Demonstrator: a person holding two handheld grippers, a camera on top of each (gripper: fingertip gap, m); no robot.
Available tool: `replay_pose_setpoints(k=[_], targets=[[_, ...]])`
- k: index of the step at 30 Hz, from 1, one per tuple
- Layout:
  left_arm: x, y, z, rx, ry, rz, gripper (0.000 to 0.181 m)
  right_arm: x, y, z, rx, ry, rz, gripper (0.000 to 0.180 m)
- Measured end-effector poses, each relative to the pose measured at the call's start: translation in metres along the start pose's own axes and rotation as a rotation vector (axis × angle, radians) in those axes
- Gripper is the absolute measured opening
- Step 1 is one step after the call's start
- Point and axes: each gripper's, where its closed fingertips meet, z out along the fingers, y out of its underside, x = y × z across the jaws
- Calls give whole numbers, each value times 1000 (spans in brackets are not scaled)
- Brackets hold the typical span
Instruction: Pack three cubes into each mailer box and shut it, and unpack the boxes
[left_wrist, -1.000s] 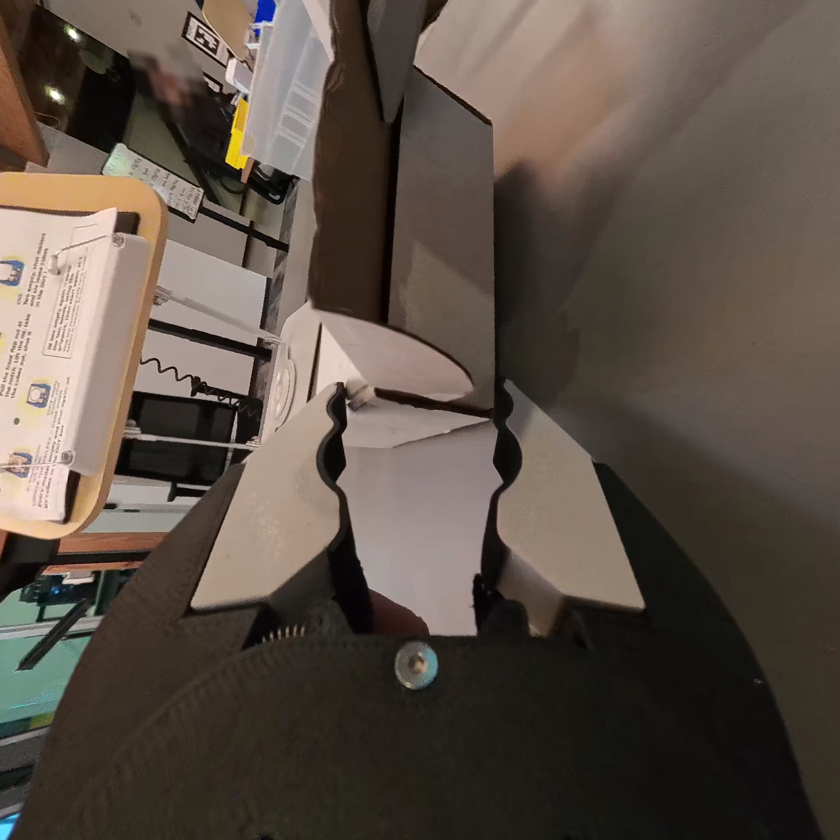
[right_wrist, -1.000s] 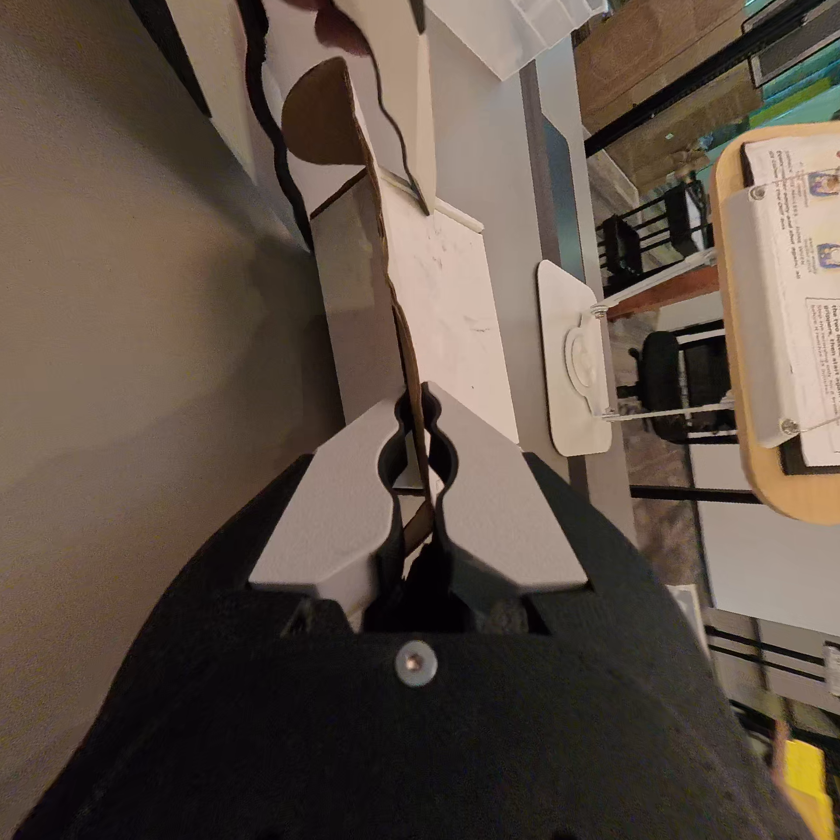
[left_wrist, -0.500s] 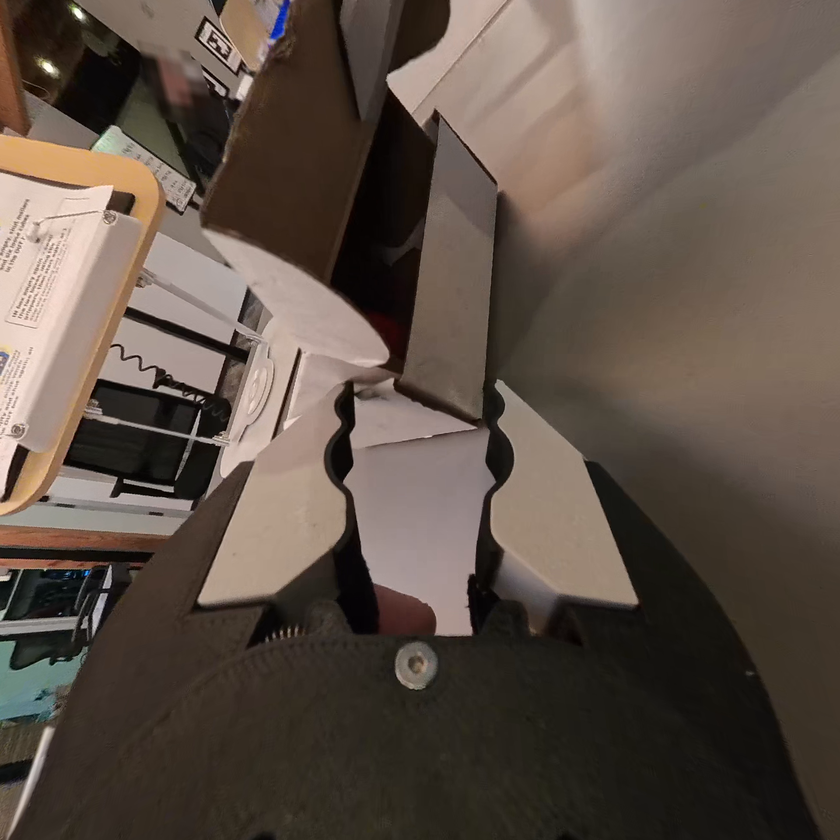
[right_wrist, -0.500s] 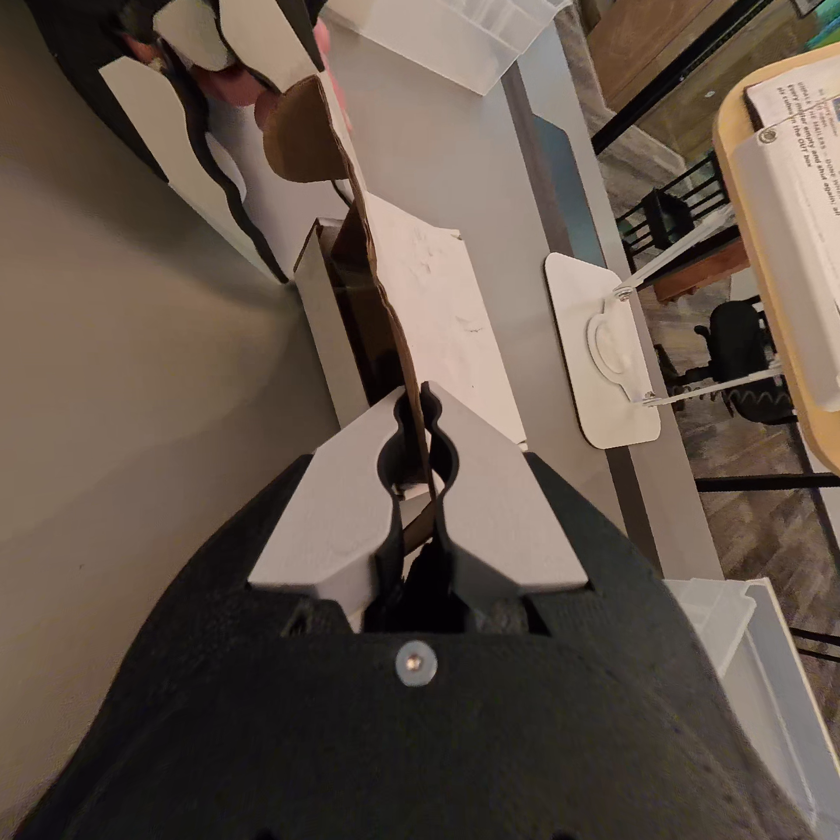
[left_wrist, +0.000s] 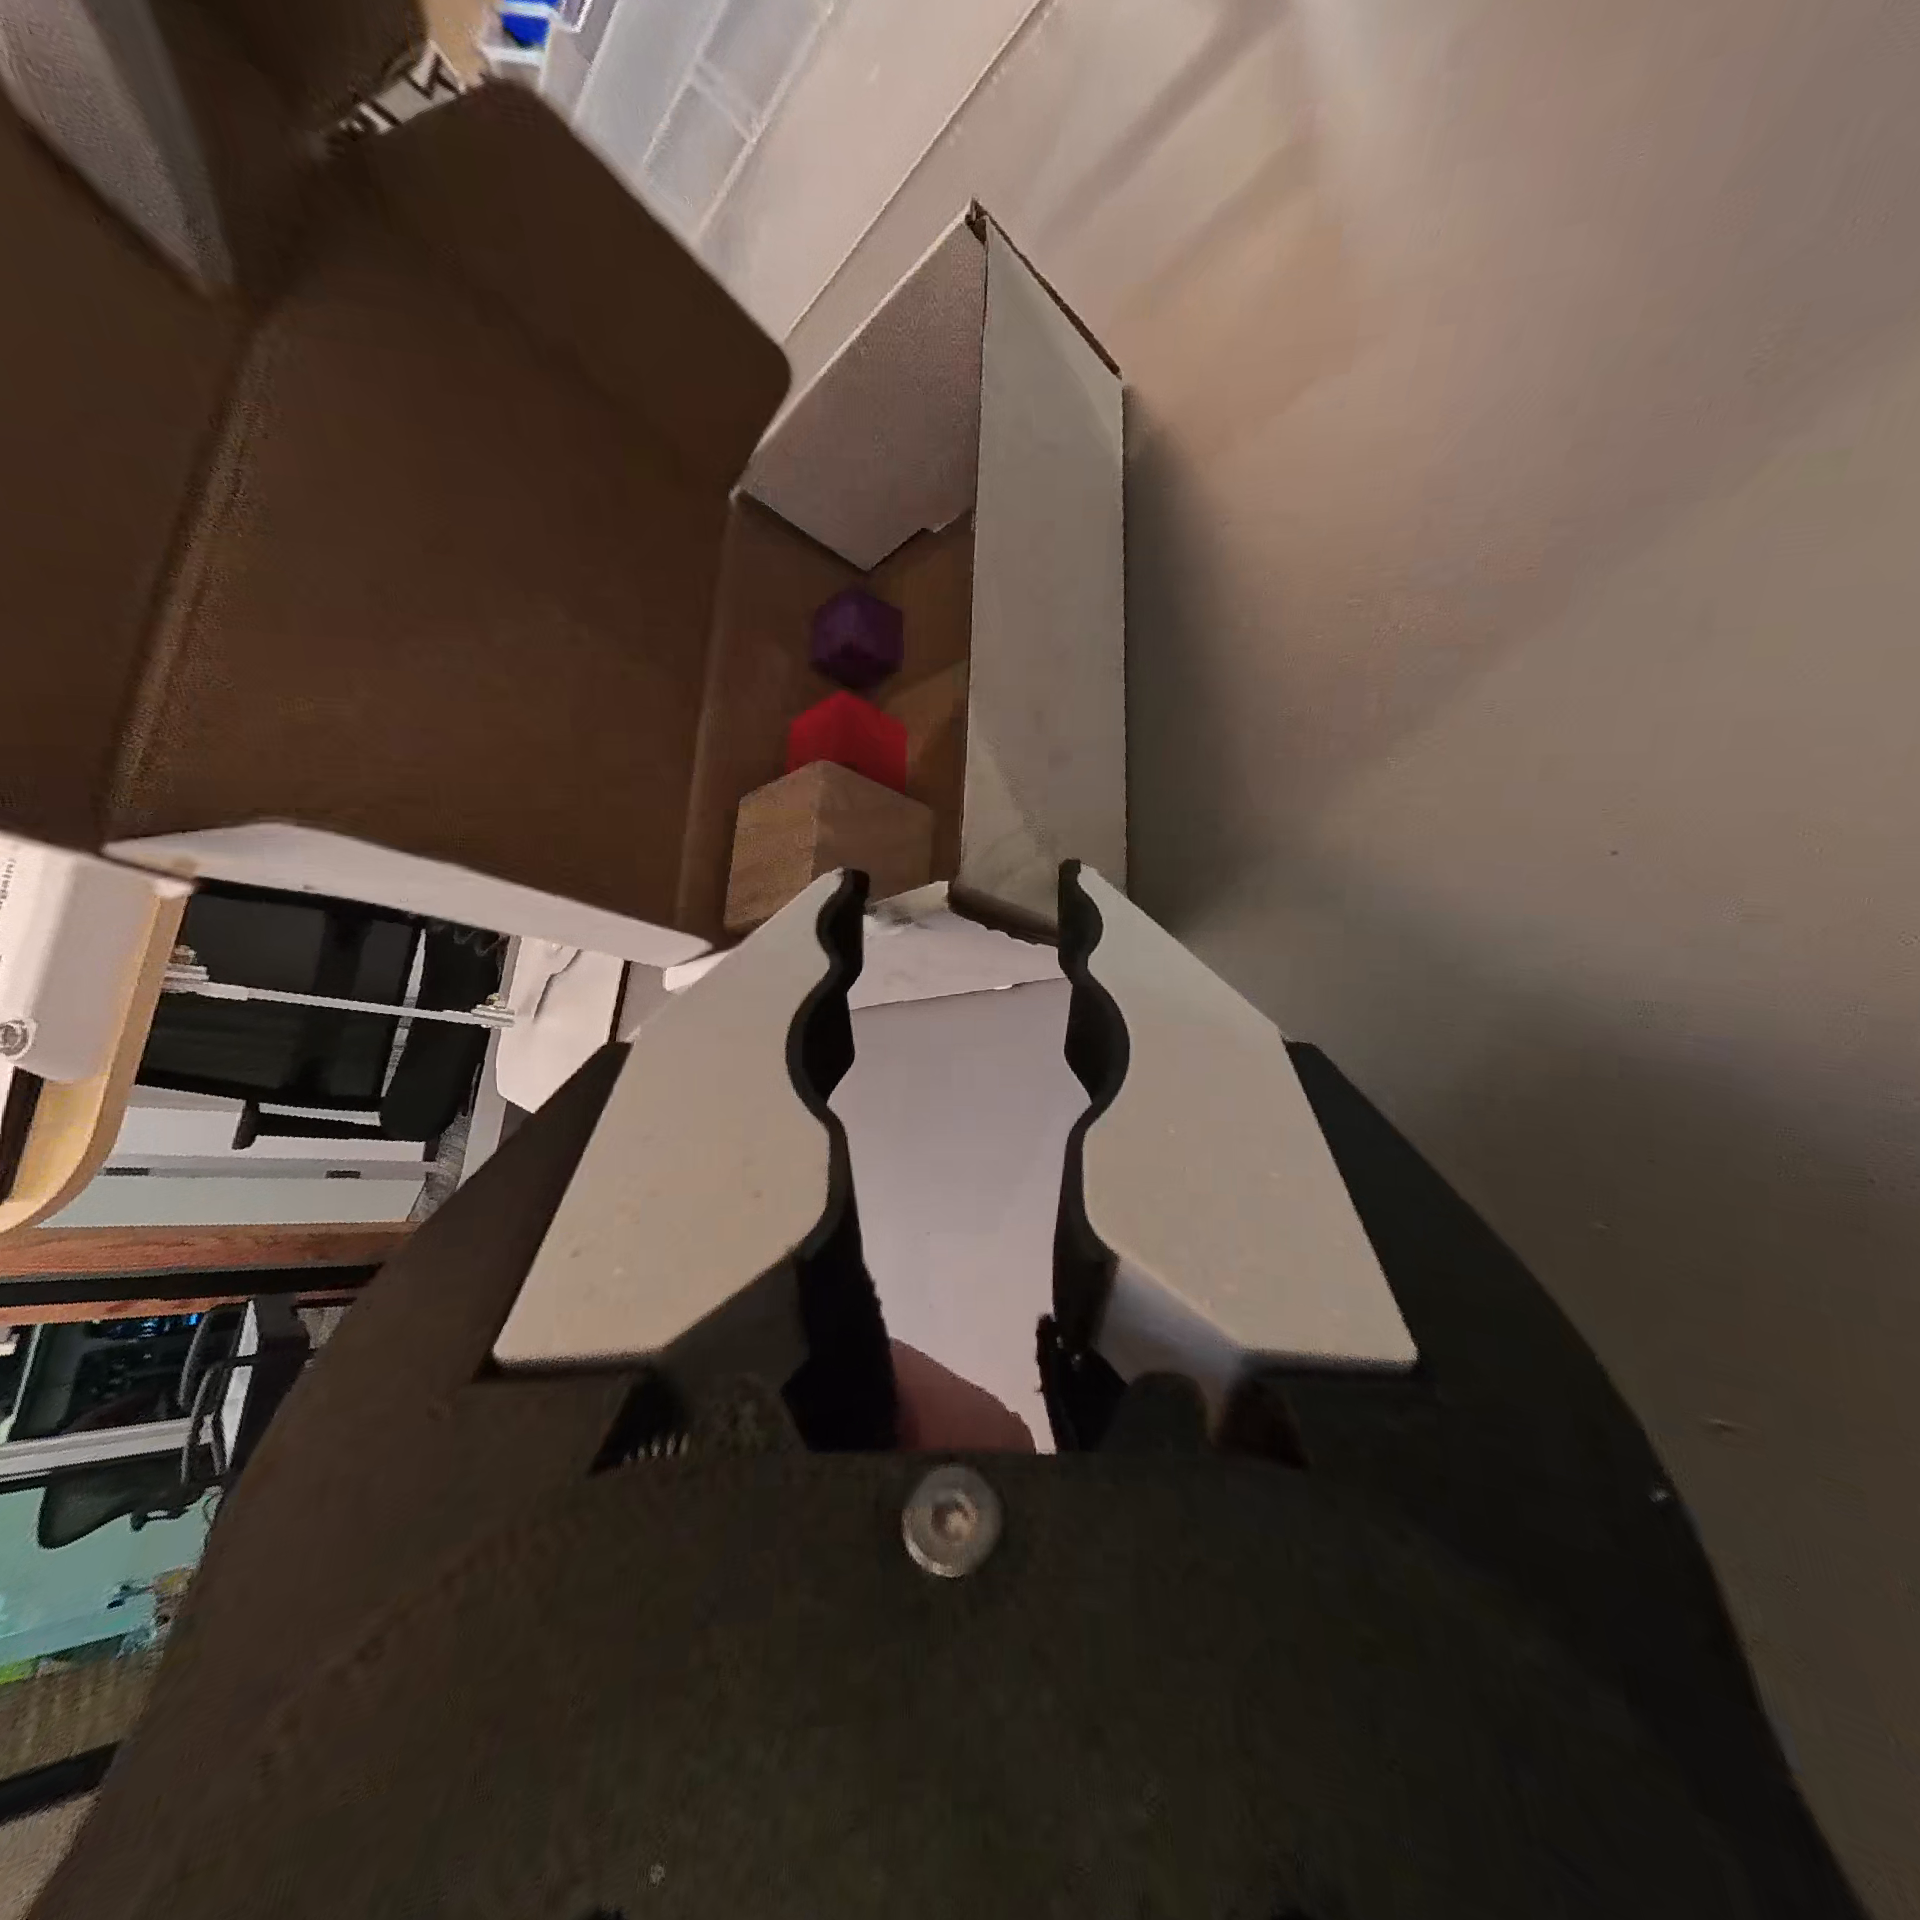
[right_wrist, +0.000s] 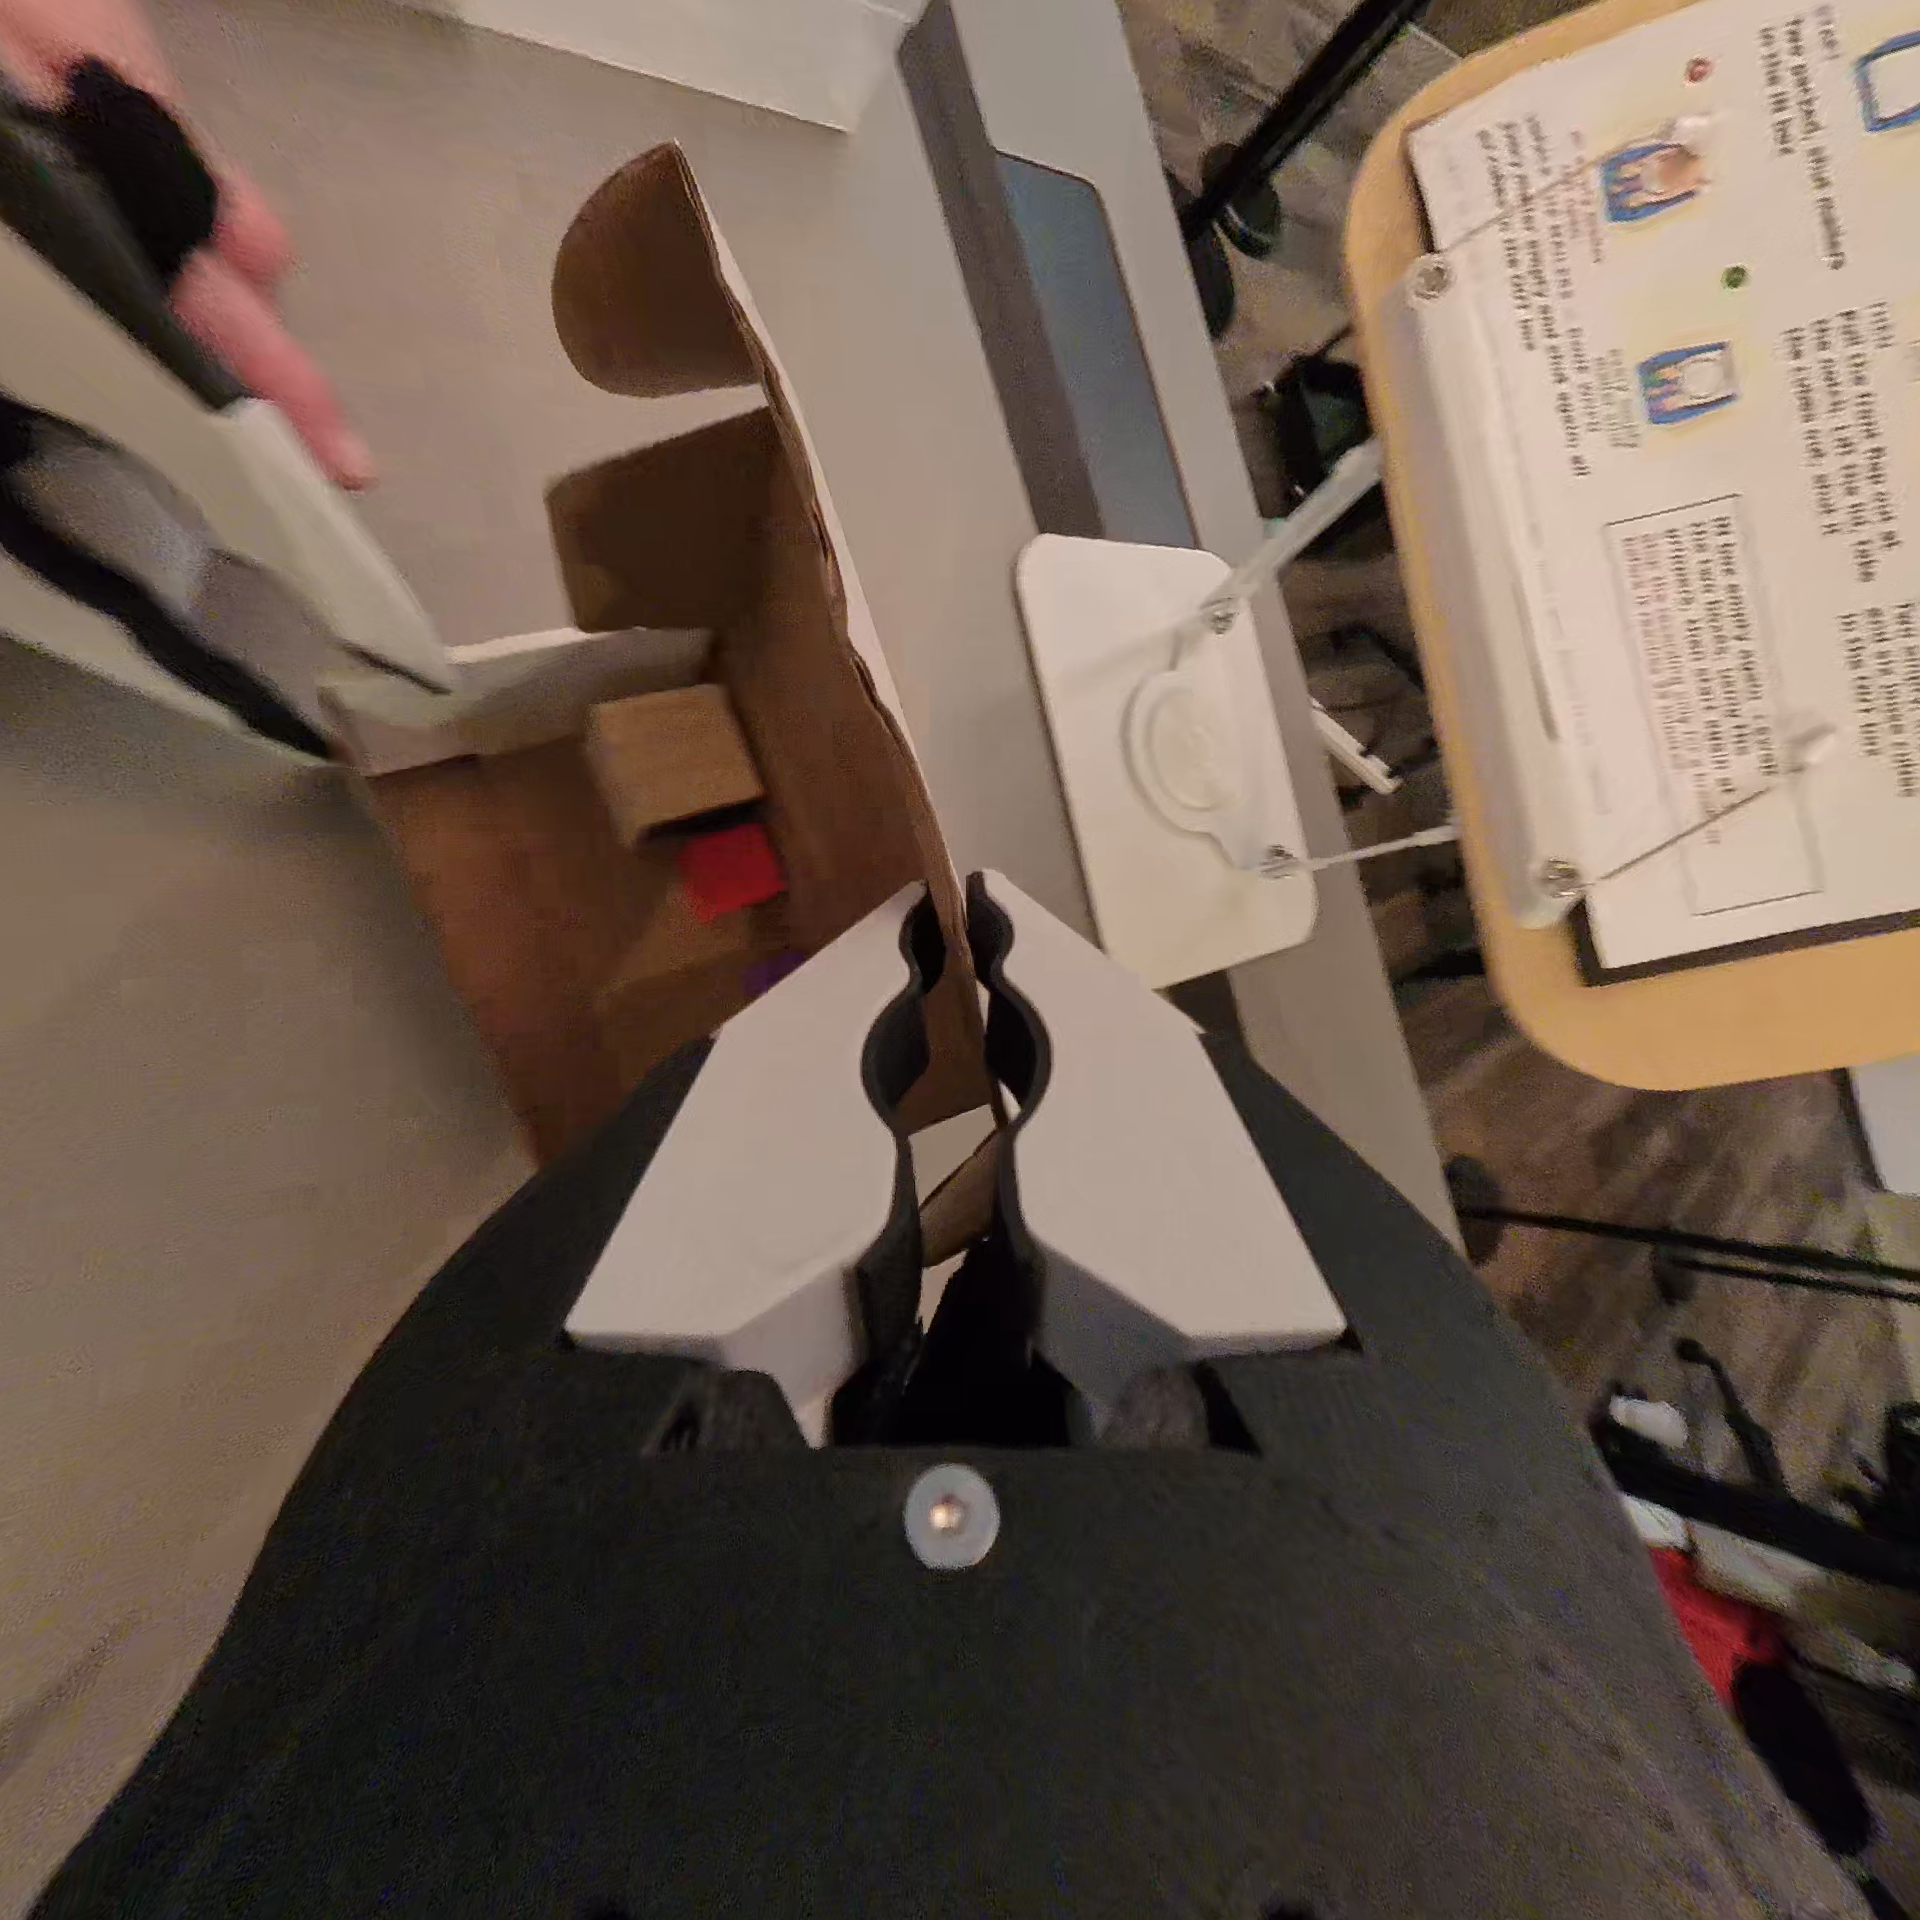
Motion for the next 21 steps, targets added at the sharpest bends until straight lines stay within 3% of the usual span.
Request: replay_pose_setpoints(k=[7, 14, 21], targets=[[2, -3, 0, 13, -3, 8, 34, 57, 30, 80, -212, 159, -101, 2], [10, -14, -1, 40, 42, -9, 31, 43, 52, 126, -297, 79, -103, 5], [14, -17, -3, 46, 68, -19, 31, 19, 83, 142, -362, -38, 1, 18]])
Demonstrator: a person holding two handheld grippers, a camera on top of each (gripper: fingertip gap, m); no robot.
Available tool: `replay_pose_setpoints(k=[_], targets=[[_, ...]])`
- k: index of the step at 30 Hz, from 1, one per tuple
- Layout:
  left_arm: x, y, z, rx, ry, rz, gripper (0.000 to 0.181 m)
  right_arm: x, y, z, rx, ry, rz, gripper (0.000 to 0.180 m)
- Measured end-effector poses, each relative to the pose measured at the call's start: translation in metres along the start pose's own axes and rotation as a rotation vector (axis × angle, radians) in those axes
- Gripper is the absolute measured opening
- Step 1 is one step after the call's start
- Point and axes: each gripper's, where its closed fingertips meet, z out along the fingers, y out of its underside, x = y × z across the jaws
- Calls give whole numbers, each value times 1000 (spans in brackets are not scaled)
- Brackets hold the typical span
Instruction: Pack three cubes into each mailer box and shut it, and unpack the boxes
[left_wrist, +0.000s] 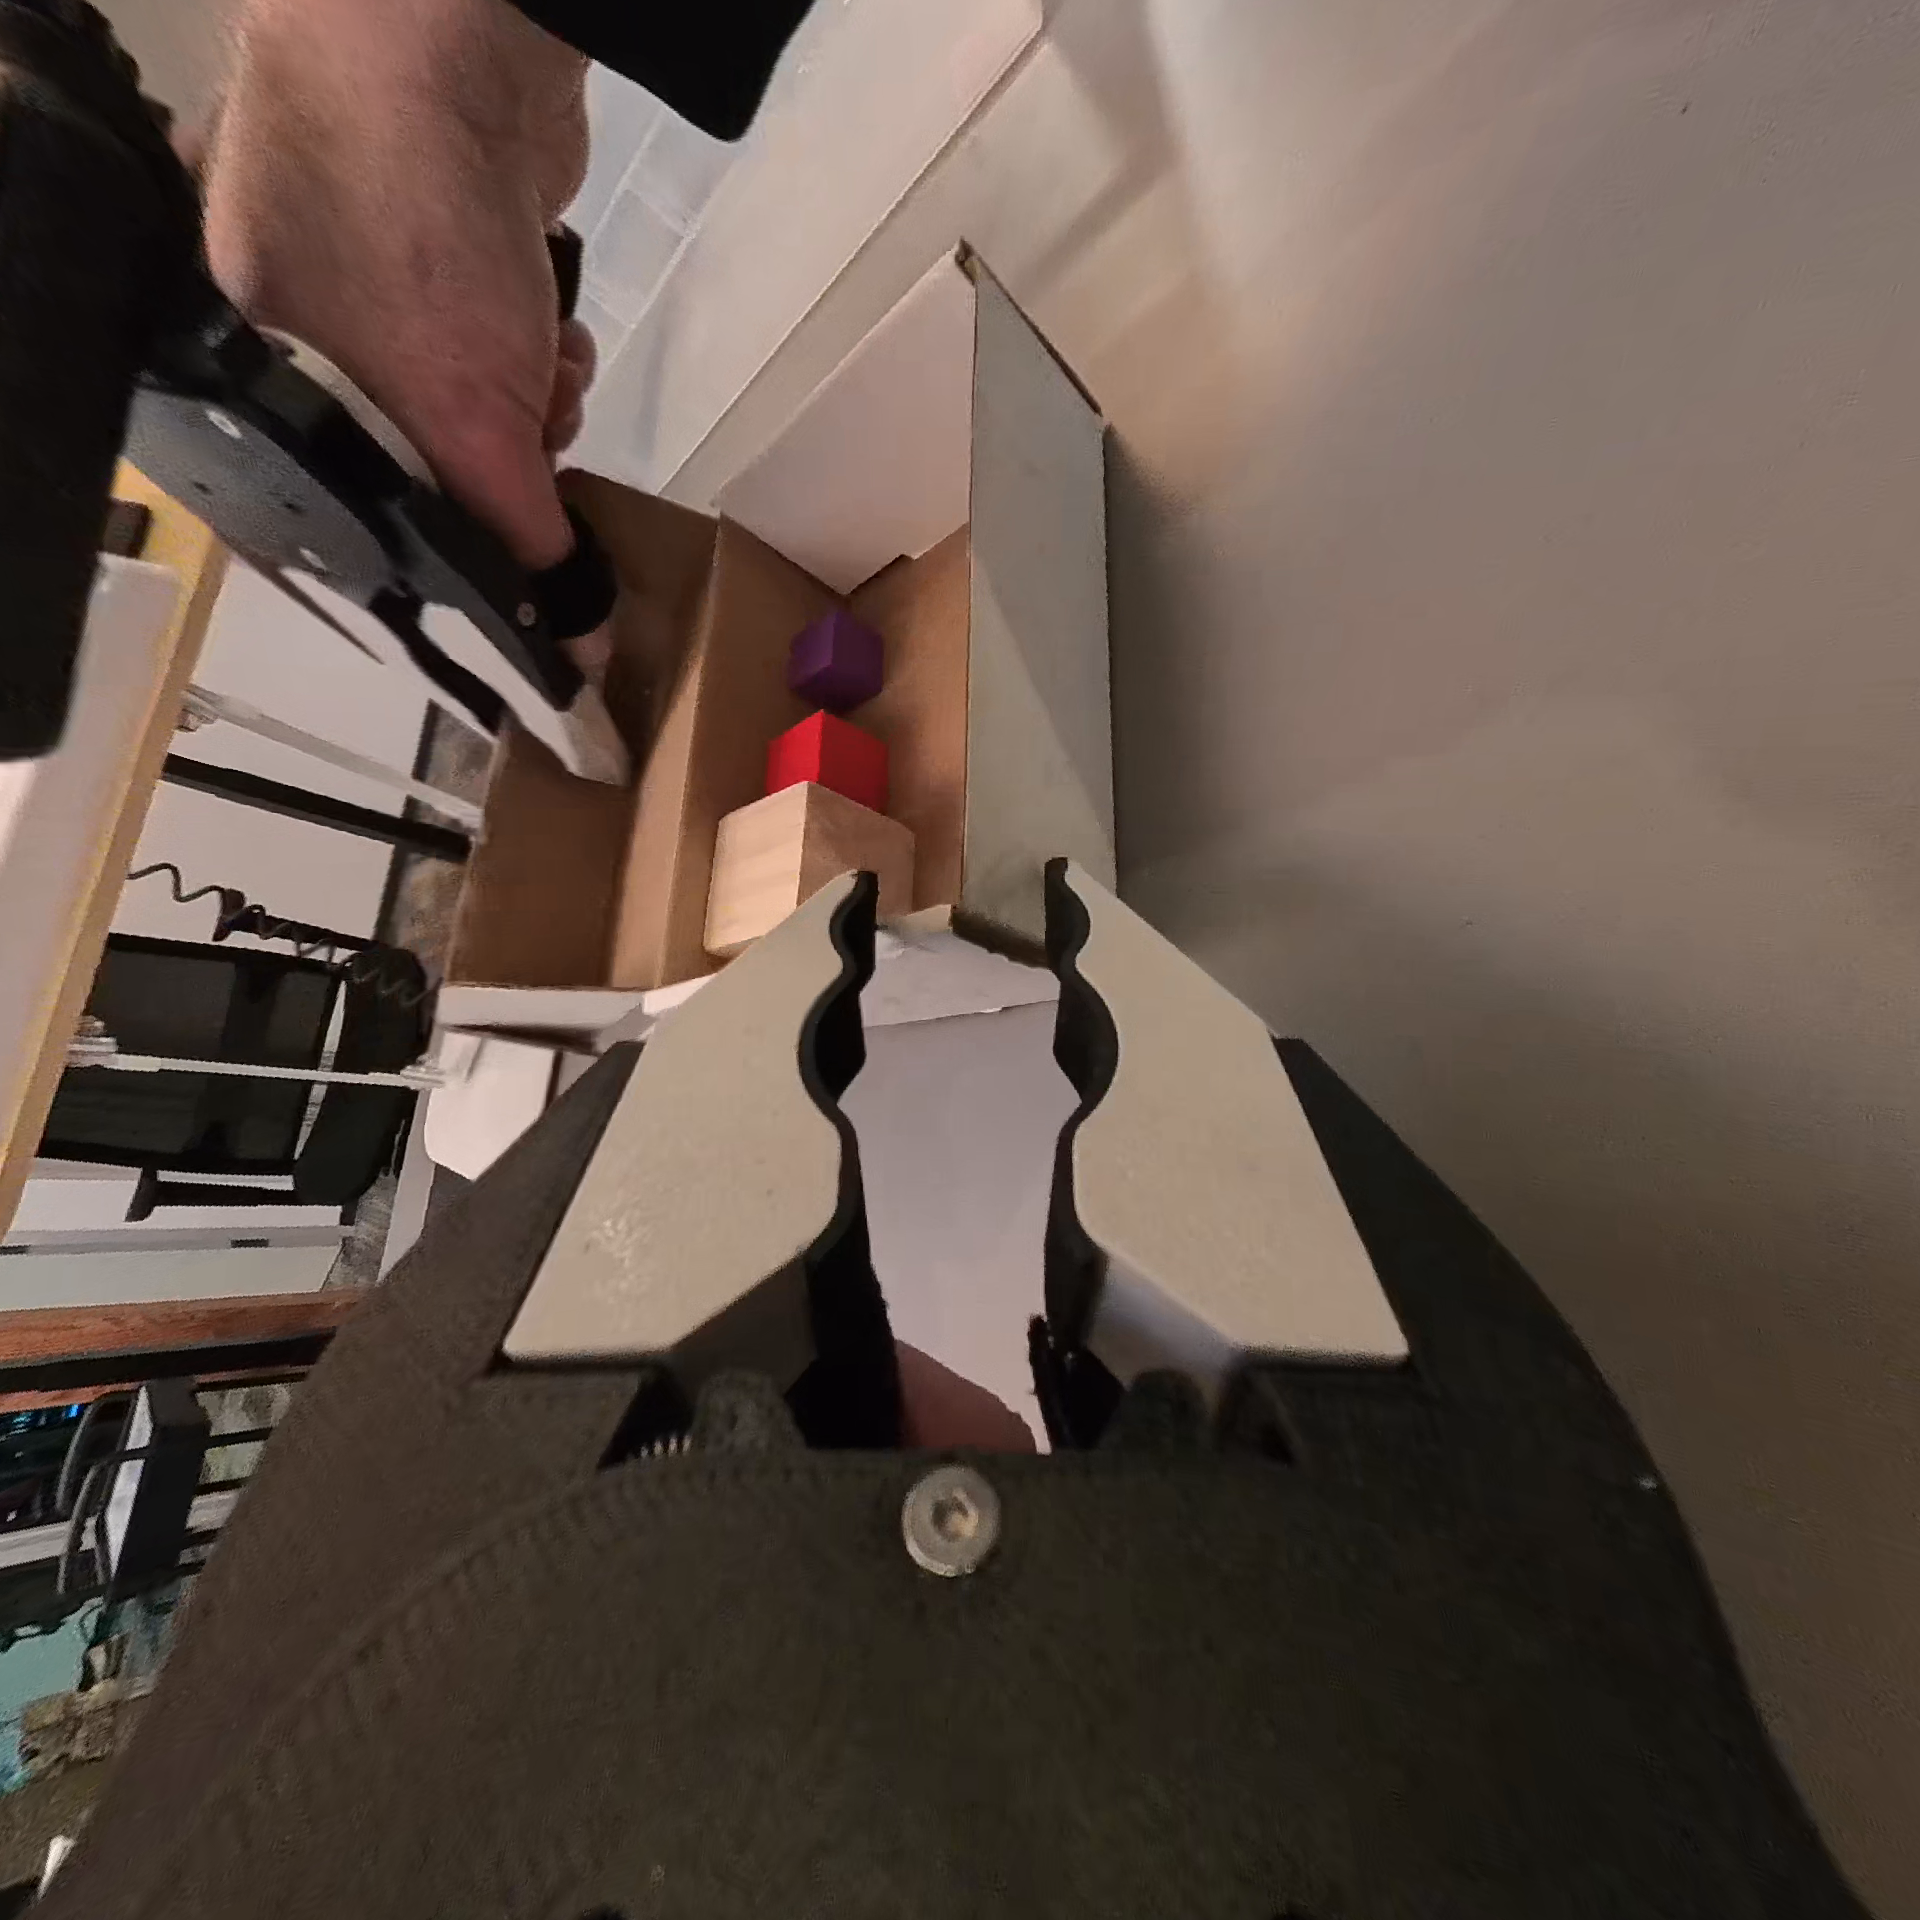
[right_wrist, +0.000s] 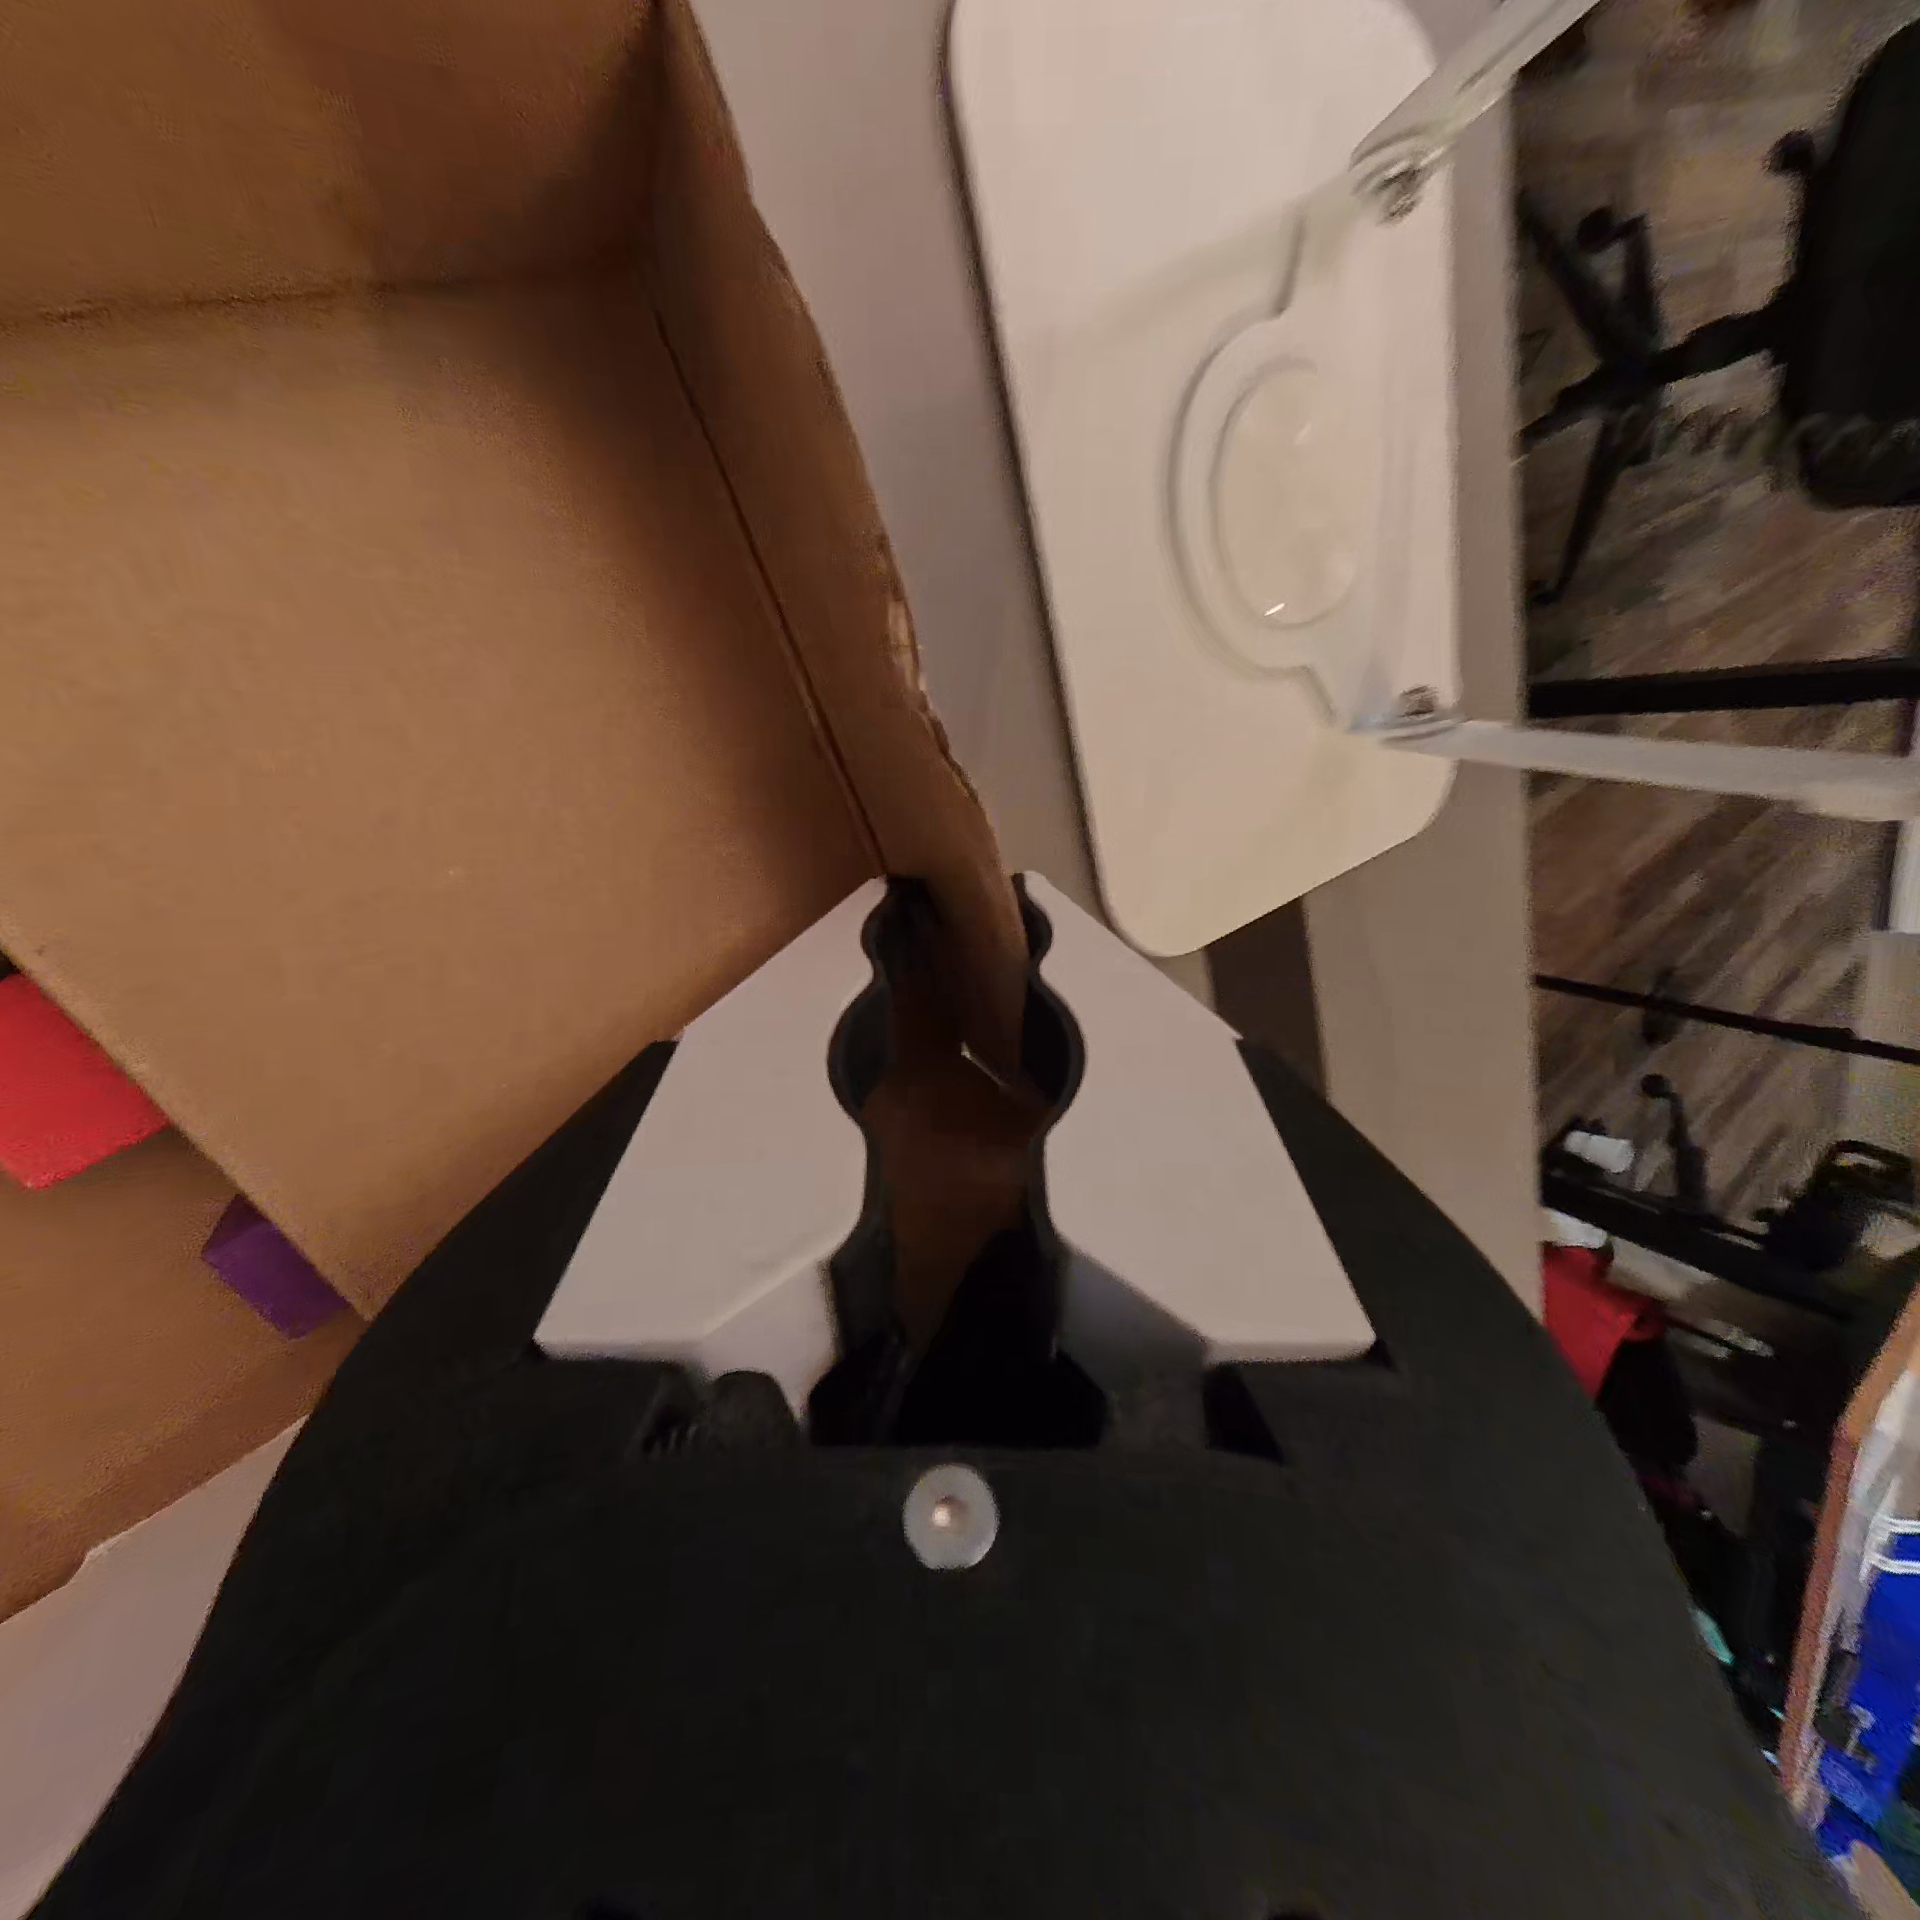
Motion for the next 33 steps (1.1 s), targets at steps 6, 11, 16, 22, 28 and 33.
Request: replay_pose_setpoints(k=[6, 11, 16, 22, 28, 33], targets=[[14, -19, -7, 70, 114, -95, 31, -16, 5, 2, 54, -73, 64, 23], [-9, -34, -29, 209, 143, -331, 45, -16, -3, -9, 86, 32, -2, 23], [-51, 1, -23, 120, 34, -677, 44, -18, -6, -23, 108, 79, -8, 21], [-50, 37, 9, -137, 82, -793, 57, -21, -6, -36, 115, 101, -1, 18], [-45, 32, 28, -101, 209, -866, 28, -20, -3, -47, 107, 131, -14, 16], [-45, 31, 28, -126, 173, -824, 15, -23, 0, -74, 88, 147, -51, 36]])
